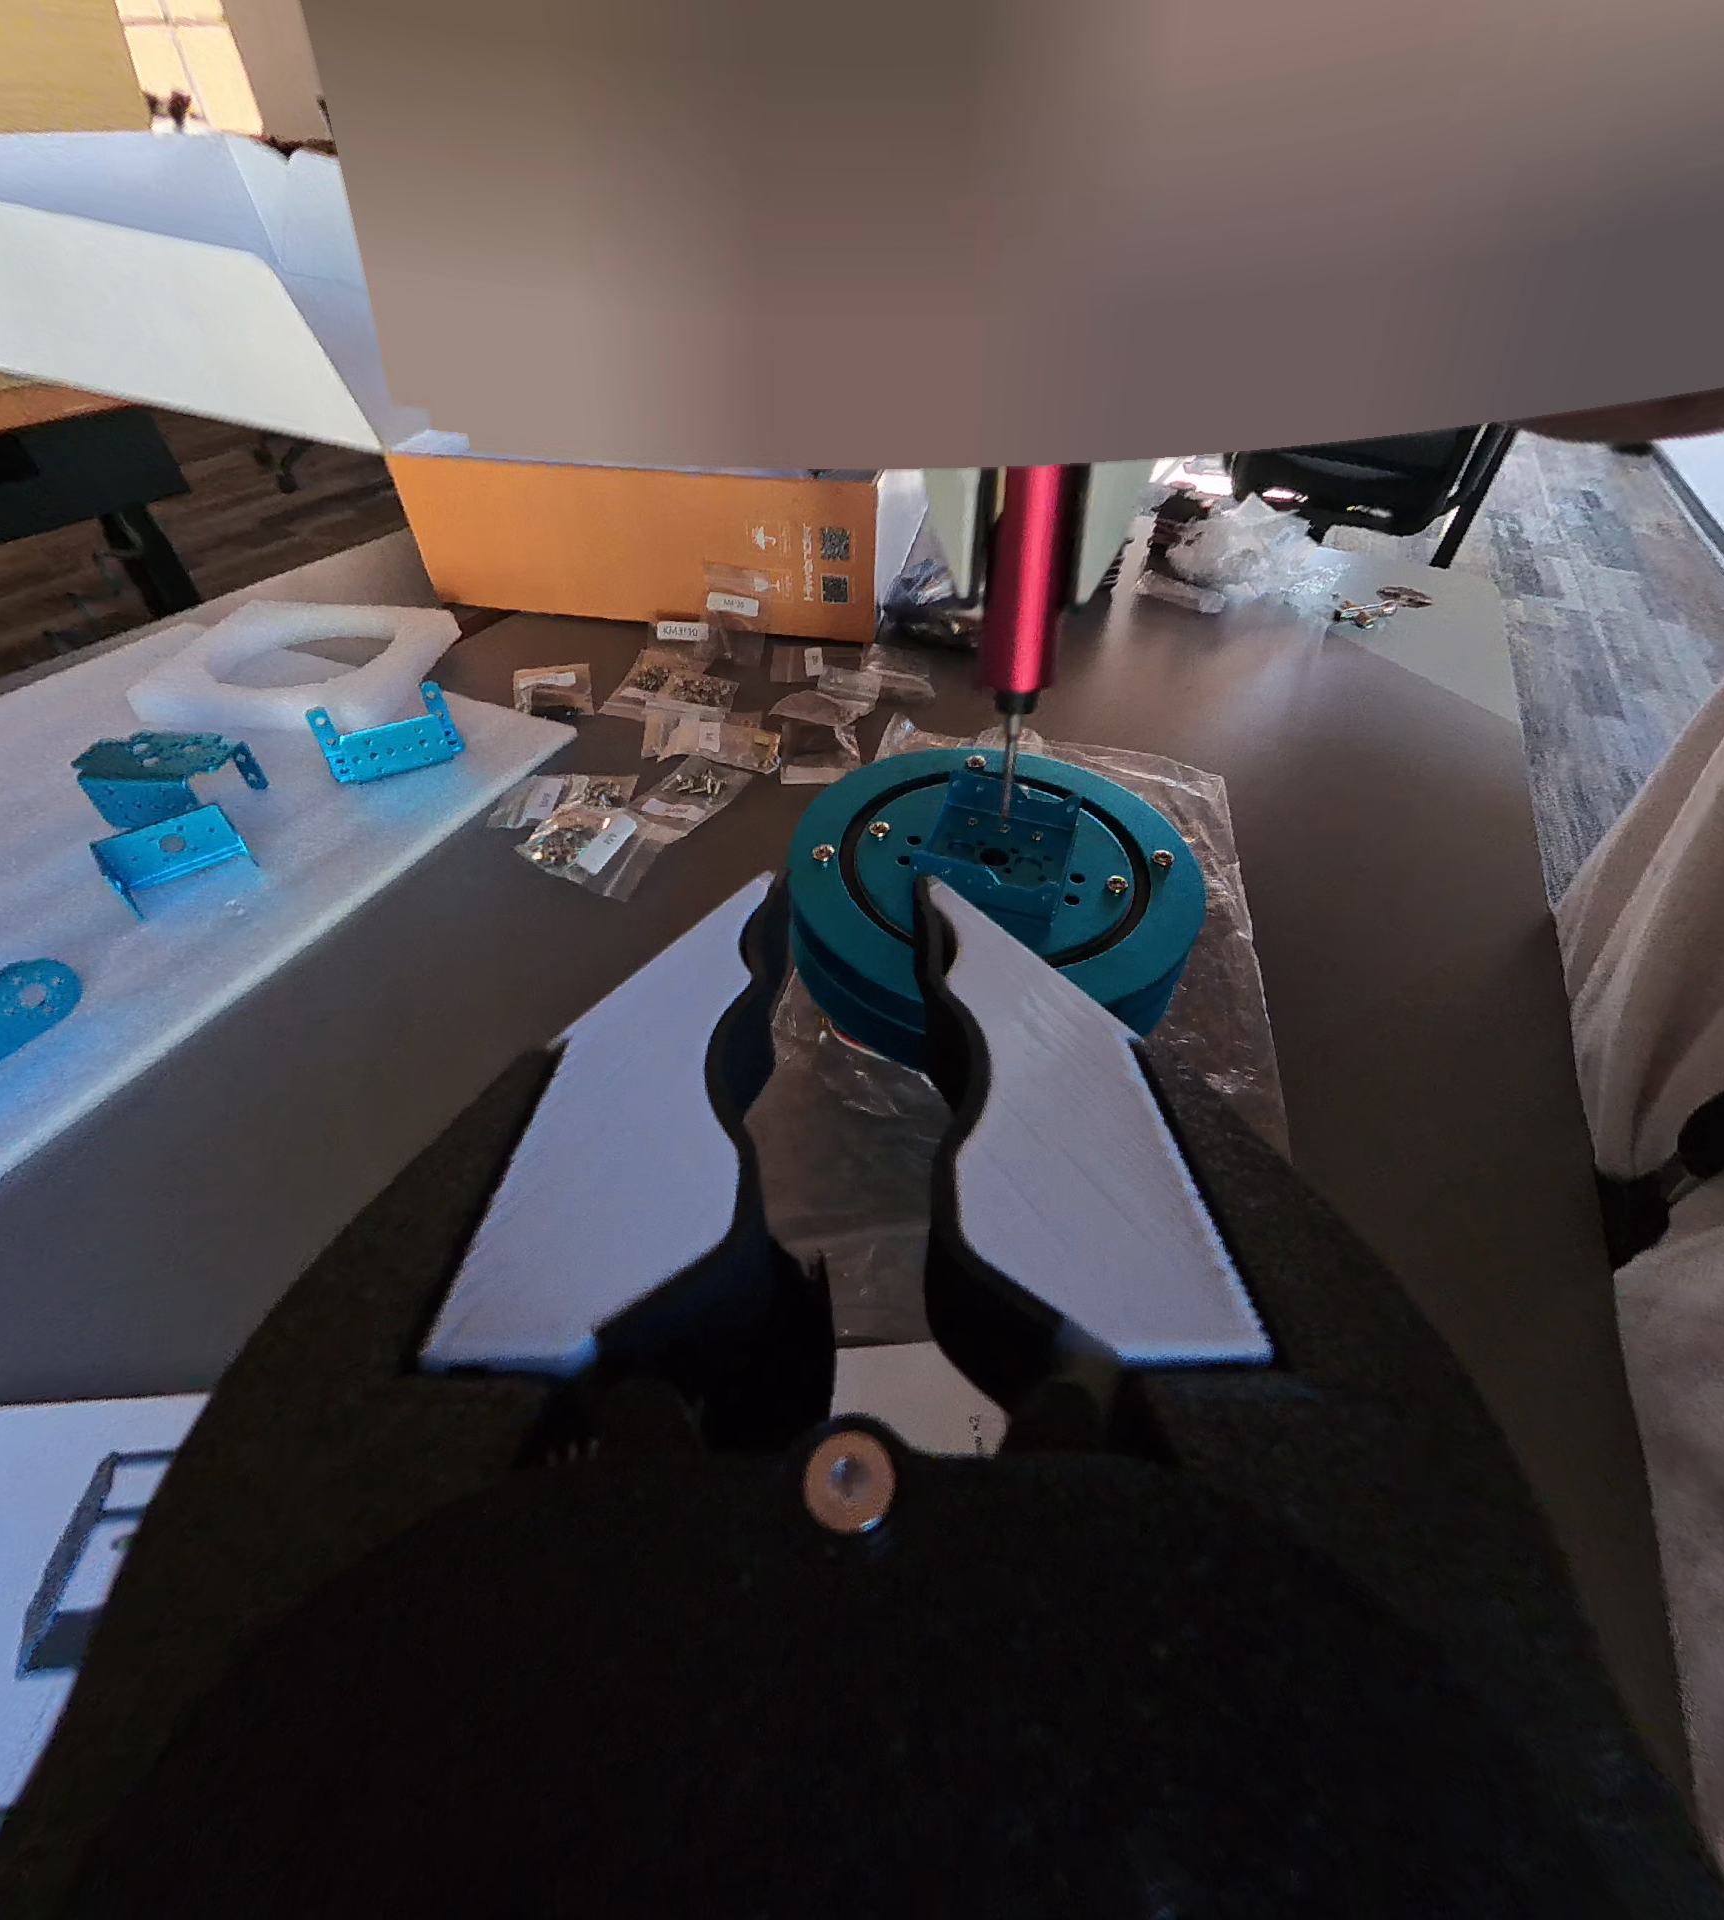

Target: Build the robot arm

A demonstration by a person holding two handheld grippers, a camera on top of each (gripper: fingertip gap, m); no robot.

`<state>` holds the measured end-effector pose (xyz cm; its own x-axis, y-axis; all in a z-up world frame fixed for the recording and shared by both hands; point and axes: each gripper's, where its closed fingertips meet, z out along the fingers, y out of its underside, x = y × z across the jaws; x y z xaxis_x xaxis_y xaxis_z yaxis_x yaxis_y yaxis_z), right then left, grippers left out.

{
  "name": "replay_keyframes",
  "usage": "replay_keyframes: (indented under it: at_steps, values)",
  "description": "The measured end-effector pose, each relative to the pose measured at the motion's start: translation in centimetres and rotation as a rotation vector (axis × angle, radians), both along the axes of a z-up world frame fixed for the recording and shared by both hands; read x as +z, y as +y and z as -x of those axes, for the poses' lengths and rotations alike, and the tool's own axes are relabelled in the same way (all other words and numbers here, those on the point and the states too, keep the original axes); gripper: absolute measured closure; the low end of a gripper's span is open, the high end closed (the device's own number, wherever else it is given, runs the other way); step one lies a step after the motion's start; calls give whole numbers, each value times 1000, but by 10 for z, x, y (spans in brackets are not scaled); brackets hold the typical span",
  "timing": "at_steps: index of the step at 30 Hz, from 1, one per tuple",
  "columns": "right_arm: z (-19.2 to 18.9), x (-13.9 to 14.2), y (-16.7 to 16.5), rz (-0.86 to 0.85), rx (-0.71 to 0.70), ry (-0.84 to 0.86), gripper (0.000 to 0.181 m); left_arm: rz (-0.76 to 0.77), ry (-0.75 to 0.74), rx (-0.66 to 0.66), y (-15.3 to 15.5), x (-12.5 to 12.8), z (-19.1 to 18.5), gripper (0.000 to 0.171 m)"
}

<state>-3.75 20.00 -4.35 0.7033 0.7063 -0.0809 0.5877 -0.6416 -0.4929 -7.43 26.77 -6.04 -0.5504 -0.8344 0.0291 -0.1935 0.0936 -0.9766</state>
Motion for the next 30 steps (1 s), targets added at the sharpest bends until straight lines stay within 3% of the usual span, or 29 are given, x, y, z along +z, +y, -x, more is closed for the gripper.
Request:
replay_keyframes:
  at_steps: [7,11,18,25,30]
  values:
    - [0,18,-11,-196,-134,110,160,-64,56,-15,-25,-4,5,149]
    - [-4,10,-16,-287,-246,99,160,-104,72,15,-34,-6,11,149]
    - [-3,-9,-11,-186,-210,-10,160,-64,70,100,-25,-10,9,149]
    - [2,-22,-5,-82,-169,-48,160,116,-9,136,-8,7,7,149]
    - [1,-23,-3,-60,-168,-65,160,158,-37,162,4,12,8,149]
